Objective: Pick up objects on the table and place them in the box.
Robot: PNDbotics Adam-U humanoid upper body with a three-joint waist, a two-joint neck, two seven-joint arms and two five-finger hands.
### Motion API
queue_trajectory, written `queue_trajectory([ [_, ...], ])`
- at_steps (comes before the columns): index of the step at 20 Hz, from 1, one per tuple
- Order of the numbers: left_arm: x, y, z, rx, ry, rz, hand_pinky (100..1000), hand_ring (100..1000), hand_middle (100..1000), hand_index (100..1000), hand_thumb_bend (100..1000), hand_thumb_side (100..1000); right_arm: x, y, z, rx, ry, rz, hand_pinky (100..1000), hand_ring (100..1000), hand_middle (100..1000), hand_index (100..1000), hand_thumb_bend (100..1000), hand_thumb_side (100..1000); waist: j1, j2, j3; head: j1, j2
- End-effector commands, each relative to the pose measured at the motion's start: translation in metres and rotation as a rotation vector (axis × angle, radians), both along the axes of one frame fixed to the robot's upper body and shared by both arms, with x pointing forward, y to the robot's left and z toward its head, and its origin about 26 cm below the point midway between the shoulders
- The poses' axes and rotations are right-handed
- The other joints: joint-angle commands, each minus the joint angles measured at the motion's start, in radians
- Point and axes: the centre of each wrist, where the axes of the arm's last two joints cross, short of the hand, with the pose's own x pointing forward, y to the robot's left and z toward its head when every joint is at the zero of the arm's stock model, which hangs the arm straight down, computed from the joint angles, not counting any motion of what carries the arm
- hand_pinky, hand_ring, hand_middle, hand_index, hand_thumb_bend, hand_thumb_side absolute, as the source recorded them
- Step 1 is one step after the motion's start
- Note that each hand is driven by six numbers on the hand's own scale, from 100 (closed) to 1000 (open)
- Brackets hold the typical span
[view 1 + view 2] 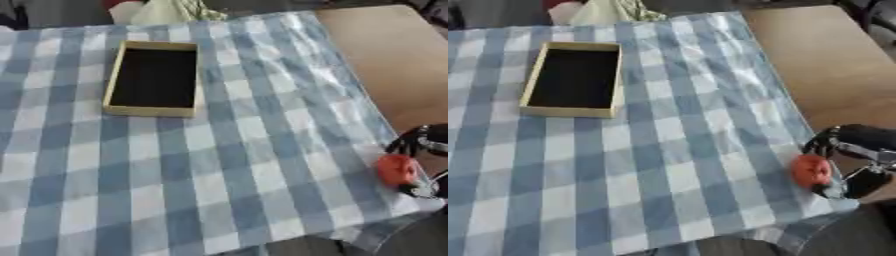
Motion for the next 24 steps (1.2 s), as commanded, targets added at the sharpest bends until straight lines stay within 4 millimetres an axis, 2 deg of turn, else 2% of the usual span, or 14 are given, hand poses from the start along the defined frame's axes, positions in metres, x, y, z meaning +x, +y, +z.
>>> queue_trajectory([
  [1, -0.002, -0.001, 0.009, 0.017, -0.025, -0.011, 782, 782, 733, 828, 562, 704, 0.001, -0.005, 0.01, 0.002, -0.03, -0.008, 666, 619, 604, 799, 324, 318, 0.0, -0.011, 0.002, -0.003, -0.007],
  [6, -0.002, -0.001, 0.009, 0.019, -0.02, -0.013, 782, 782, 734, 829, 559, 705, 0.0, -0.004, 0.014, 0.047, -0.056, -0.002, 650, 608, 583, 763, 248, 327, -0.003, -0.011, 0.001, -0.004, -0.004],
  [11, -0.002, -0.001, 0.009, 0.022, -0.018, -0.014, 782, 782, 734, 829, 559, 706, -0.001, -0.007, 0.019, 0.072, -0.065, -0.014, 653, 621, 591, 766, 120, 295, -0.006, -0.012, 0.002, -0.003, -0.004],
  [20, -0.002, -0.001, 0.01, 0.027, -0.014, -0.014, 781, 781, 734, 829, 559, 706, -0.001, -0.007, 0.031, 0.081, -0.067, -0.023, 658, 624, 594, 770, 100, 280, -0.009, -0.014, 0.002, -0.001, -0.004],
  [21, -0.002, -0.001, 0.009, 0.027, -0.013, -0.014, 781, 783, 735, 829, 554, 710, -0.001, -0.007, 0.032, 0.08, -0.069, -0.023, 665, 632, 606, 784, 100, 147, -0.01, -0.014, 0.002, 0.0, -0.004],
  [24, -0.002, -0.001, 0.009, 0.029, -0.011, -0.012, 781, 784, 735, 829, 554, 710, 0.0, -0.006, 0.051, 0.067, -0.101, -0.024, 675, 645, 613, 792, 100, 101, -0.017, -0.018, 0.002, 0.007, -0.001],
])
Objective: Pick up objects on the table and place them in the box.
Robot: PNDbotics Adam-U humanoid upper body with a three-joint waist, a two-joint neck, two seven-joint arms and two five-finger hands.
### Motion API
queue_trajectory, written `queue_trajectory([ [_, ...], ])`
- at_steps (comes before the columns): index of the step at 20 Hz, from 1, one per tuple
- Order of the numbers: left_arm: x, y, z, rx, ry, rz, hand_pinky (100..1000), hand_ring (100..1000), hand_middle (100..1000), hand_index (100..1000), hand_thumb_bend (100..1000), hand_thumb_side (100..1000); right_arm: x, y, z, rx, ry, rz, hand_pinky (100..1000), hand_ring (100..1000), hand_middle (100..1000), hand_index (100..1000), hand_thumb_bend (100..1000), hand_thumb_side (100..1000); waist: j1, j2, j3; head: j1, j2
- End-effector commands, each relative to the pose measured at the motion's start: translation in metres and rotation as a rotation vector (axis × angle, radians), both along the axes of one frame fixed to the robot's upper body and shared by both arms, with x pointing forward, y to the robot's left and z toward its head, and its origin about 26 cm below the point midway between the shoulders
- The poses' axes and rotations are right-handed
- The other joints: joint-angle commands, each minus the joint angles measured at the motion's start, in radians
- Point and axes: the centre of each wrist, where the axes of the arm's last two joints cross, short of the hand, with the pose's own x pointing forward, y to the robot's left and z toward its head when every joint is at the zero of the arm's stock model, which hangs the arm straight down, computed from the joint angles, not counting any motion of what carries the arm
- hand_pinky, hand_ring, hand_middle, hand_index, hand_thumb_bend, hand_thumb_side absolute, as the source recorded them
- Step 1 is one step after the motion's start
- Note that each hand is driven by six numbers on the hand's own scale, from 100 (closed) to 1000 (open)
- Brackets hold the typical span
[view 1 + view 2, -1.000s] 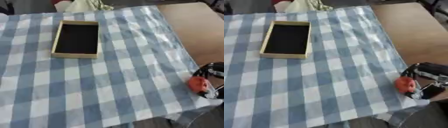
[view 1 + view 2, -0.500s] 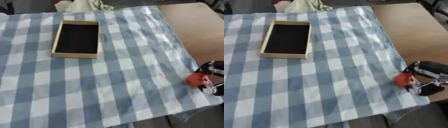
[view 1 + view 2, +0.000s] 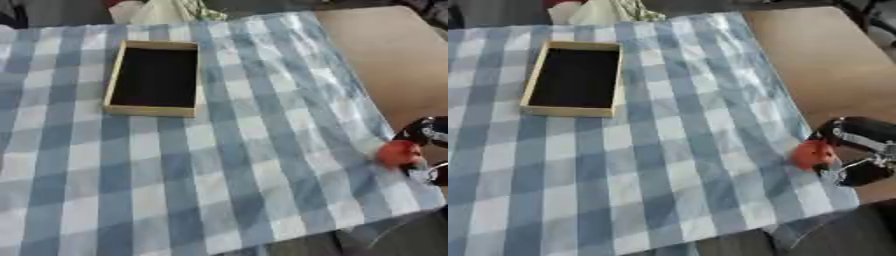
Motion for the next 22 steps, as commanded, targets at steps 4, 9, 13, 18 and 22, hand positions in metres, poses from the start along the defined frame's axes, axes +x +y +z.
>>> queue_trajectory([
  [4, -0.002, 0.0, 0.01, 0.022, -0.025, -0.007, 781, 785, 736, 829, 554, 712, 0.0, -0.001, 0.046, -0.028, -0.08, -0.003, 686, 656, 619, 798, 100, 100, -0.007, -0.019, 0.0, 0.011, 0.0],
  [9, -0.002, 0.0, 0.011, 0.022, -0.025, -0.005, 780, 785, 737, 829, 555, 713, 0.001, 0.001, 0.057, -0.012, -0.085, -0.021, 725, 710, 632, 807, 100, 113, -0.009, -0.018, 0.001, 0.013, -0.001],
  [13, -0.002, 0.0, 0.011, 0.022, -0.026, -0.006, 780, 785, 737, 829, 554, 714, 0.002, 0.005, 0.065, -0.005, -0.112, -0.018, 708, 682, 601, 772, 100, 100, -0.009, -0.019, 0.001, 0.025, -0.001],
  [18, -0.001, -0.001, 0.012, 0.021, -0.028, -0.01, 780, 786, 738, 829, 554, 714, 0.004, 0.019, 0.091, -0.022, -0.209, 0.024, 707, 673, 591, 767, 100, 100, -0.008, -0.02, 0.006, 0.046, -0.005],
  [22, -0.001, -0.002, 0.013, 0.021, -0.03, -0.019, 780, 787, 739, 829, 553, 714, 0.008, 0.037, 0.113, -0.048, -0.28, 0.083, 706, 670, 590, 767, 100, 100, -0.009, -0.022, 0.02, 0.038, -0.01],
])
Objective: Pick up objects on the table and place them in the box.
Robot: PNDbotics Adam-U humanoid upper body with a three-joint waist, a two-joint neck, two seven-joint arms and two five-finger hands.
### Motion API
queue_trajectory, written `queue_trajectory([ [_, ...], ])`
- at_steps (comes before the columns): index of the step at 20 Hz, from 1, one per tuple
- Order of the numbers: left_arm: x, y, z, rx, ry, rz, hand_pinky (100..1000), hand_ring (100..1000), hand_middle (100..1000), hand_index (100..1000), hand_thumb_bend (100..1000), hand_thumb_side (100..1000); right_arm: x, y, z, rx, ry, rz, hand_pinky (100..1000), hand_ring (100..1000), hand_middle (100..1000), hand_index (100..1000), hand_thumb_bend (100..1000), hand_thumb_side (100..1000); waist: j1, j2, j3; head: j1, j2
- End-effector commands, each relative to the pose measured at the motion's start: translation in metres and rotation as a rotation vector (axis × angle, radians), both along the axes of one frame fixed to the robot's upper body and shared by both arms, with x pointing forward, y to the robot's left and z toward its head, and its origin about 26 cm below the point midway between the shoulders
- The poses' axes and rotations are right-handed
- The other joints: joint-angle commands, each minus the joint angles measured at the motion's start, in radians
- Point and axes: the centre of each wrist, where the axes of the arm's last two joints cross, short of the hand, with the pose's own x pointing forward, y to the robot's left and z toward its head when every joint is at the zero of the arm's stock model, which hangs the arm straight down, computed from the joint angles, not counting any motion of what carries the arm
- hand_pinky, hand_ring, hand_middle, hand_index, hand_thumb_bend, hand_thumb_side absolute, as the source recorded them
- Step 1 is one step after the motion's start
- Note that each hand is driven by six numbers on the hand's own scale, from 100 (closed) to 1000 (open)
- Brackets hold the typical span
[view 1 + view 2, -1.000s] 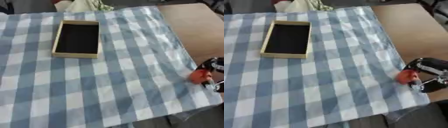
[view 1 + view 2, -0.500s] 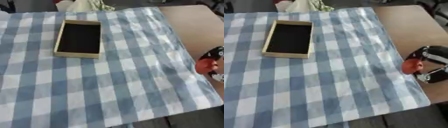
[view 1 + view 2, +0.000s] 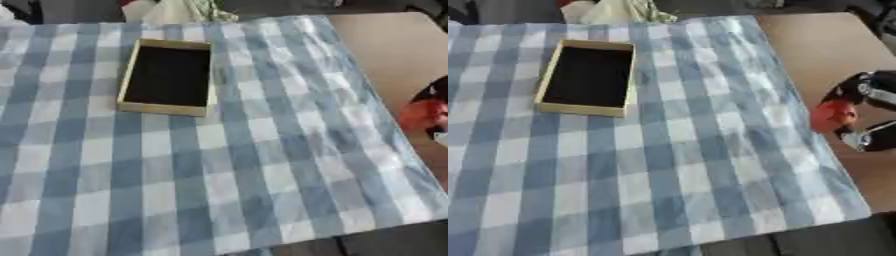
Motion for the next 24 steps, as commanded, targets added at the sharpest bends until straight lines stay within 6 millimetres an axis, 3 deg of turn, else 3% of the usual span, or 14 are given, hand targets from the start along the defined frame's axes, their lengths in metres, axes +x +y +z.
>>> queue_trajectory([
  [1, -0.002, -0.001, 0.01, 0.019, -0.028, -0.014, 780, 786, 739, 829, 553, 714, -0.002, 0.011, 0.03, -0.06, -0.08, 0.038, 706, 669, 589, 767, 100, 100, -0.002, -0.019, 0.006, -0.007, -0.011],
  [12, -0.001, -0.003, 0.011, 0.015, -0.027, -0.026, 779, 786, 740, 830, 554, 714, 0.029, 0.059, 0.073, -0.088, -0.164, 0.157, 705, 669, 592, 774, 100, 100, -0.003, -0.019, 0.033, -0.043, -0.02],
  [24, 0.0, -0.006, 0.012, 0.004, -0.032, -0.044, 779, 785, 740, 830, 554, 714, 0.079, 0.124, 0.097, -0.09, -0.192, 0.238, 700, 662, 592, 776, 100, 100, 0.011, -0.015, 0.058, -0.079, -0.024],
])
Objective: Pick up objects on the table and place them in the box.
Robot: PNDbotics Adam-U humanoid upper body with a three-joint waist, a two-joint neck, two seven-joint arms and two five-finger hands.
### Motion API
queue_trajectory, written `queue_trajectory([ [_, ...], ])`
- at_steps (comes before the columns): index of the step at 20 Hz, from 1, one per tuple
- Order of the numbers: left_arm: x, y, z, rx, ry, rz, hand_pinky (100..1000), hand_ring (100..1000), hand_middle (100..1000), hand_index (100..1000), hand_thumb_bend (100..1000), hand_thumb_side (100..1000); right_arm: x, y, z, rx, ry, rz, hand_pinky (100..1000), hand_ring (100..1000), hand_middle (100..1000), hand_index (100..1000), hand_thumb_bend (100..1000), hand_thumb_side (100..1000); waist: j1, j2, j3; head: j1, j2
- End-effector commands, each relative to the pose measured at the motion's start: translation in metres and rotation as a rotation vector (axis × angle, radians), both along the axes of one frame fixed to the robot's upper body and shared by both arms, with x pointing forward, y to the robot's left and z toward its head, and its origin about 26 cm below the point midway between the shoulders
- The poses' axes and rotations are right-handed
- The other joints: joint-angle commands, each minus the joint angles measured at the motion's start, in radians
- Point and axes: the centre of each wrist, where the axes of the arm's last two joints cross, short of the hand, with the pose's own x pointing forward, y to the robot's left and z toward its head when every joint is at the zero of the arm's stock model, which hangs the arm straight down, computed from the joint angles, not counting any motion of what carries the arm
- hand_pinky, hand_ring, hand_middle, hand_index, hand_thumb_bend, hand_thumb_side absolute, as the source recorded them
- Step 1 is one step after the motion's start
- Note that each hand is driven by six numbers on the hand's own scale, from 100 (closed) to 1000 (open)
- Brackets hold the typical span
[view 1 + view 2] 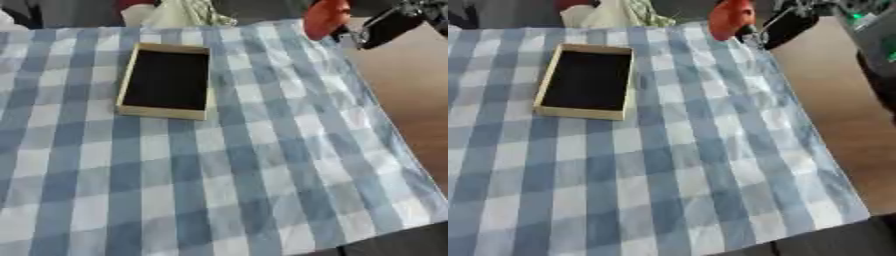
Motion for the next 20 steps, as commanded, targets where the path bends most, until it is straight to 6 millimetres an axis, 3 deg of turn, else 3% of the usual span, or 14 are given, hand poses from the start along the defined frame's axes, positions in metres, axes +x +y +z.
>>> queue_trajectory([
  [1, -0.002, -0.001, 0.009, 0.011, -0.029, -0.013, 779, 785, 740, 830, 554, 713, 0.009, 0.012, 0.01, -0.012, -0.021, 0.009, 698, 660, 591, 775, 100, 100, 0.005, -0.012, 0.005, -0.005, -0.018],
  [10, 0.0, -0.007, 0.011, -0.007, -0.038, -0.043, 778, 784, 739, 830, 555, 712, 0.041, 0.069, 0.011, -0.008, -0.022, 0.064, 694, 654, 589, 774, 100, 100, 0.013, 0.0, 0.037, -0.028, -0.037],
  [20, 0.002, -0.012, 0.014, -0.026, -0.052, -0.07, 779, 784, 738, 830, 555, 710, 0.061, 0.121, -0.017, 0.026, -0.031, 0.105, 685, 639, 579, 767, 100, 100, 0.016, 0.018, 0.072, -0.057, -0.06],
])
